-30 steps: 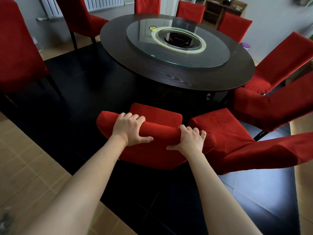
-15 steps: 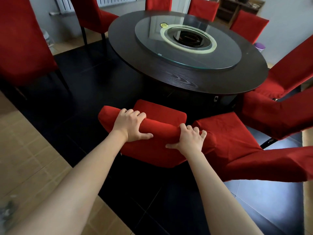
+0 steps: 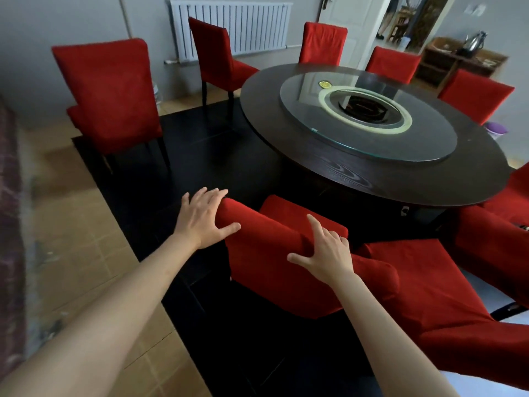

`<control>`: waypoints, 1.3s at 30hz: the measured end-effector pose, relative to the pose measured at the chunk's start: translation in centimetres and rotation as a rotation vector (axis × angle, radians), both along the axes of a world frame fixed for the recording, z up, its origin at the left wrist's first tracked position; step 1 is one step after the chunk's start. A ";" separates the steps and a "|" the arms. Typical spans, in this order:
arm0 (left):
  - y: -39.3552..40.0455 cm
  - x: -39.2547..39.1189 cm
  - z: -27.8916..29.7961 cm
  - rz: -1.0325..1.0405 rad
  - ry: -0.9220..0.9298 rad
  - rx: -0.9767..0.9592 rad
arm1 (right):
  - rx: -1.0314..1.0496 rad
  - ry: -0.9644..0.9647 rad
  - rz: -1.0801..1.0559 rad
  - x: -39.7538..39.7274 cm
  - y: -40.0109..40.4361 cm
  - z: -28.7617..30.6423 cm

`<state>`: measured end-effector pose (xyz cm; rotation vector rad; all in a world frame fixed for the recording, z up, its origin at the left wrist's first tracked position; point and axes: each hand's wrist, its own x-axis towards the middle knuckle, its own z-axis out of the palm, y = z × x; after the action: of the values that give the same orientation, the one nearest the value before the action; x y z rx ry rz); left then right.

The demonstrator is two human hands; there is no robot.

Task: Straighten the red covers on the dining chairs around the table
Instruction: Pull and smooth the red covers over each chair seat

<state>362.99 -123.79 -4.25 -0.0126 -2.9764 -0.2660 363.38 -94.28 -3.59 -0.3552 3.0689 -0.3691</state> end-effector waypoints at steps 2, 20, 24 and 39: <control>-1.8 0.2 0.2 0.041 -0.001 -0.009 | -0.015 0.006 0.054 -1.2 -2.5 0.7; -27.3 -9.0 3.5 0.275 0.071 0.008 | 0.091 -0.015 0.262 -17.9 -30.4 4.4; -32.4 -13.0 3.8 0.315 0.069 0.053 | 0.067 -0.015 0.262 -22.1 -36.0 4.2; -45.0 -32.8 2.1 0.342 -0.029 0.023 | 0.133 -0.061 0.309 -45.1 -49.6 3.2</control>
<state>330.15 -168.75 -2.18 0.5007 -2.9358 -0.2577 318.27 -143.92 -0.41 -0.7803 2.8927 -0.1593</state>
